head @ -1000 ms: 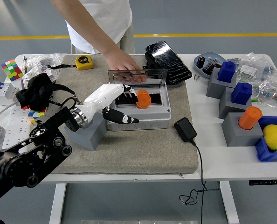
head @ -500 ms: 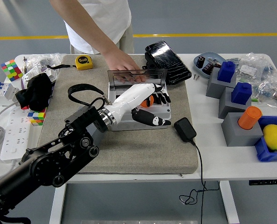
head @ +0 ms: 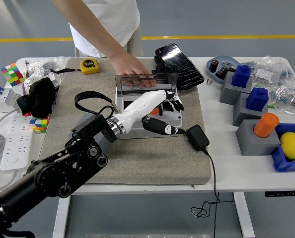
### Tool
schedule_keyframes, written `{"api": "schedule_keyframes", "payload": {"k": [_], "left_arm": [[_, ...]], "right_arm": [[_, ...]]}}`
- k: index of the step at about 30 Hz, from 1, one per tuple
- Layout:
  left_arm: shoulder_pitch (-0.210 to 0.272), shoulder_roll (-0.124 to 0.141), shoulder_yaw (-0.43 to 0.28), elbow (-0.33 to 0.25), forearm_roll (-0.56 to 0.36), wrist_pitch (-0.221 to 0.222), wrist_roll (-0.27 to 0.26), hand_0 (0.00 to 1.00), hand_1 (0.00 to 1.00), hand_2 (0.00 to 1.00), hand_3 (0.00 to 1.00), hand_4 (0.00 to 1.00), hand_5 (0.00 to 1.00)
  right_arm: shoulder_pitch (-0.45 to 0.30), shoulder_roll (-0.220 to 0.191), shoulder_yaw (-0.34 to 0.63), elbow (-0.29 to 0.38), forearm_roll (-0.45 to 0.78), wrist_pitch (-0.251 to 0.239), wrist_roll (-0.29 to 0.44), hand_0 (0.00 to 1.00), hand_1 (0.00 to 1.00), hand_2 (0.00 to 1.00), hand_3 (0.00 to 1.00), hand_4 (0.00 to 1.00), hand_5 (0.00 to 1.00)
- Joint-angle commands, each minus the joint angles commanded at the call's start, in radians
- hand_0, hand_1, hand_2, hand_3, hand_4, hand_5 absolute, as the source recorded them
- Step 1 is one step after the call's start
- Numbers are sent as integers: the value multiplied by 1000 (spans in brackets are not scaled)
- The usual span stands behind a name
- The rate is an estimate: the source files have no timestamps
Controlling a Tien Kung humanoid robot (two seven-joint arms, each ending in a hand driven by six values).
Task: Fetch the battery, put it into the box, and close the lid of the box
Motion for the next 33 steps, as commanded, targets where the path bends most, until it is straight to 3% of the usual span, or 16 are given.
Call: {"api": "schedule_keyframes", "payload": {"k": [13, 18, 26, 32, 33], "left_arm": [[41, 94, -87, -33, 45, -4, 15, 290, 550, 574, 557, 998, 297], [61, 116, -104, -63, 47, -3, 15, 282, 539, 575, 557, 998, 295], [76, 135, -118, -70, 49, -4, 17, 279, 532, 574, 557, 998, 293], [68, 120, -159, -70, 53, 22, -9, 285, 532, 571, 555, 998, 292], [64, 116, -167, -68, 54, 26, -13, 382, 606, 585, 581, 998, 290]], "right_arm": [[-3, 1, -6, 0, 9, -2, 4, 680, 661, 696, 627, 998, 616], [-3, 0, -11, 0, 16, -3, 9, 680, 662, 696, 627, 998, 617], [-3, 1, -14, 0, 20, -4, 10, 680, 661, 696, 627, 998, 615], [-4, 1, -15, 0, 18, -4, 9, 680, 661, 696, 627, 998, 616], [-4, 1, -17, 0, 21, -4, 10, 679, 661, 696, 627, 998, 617]]}}
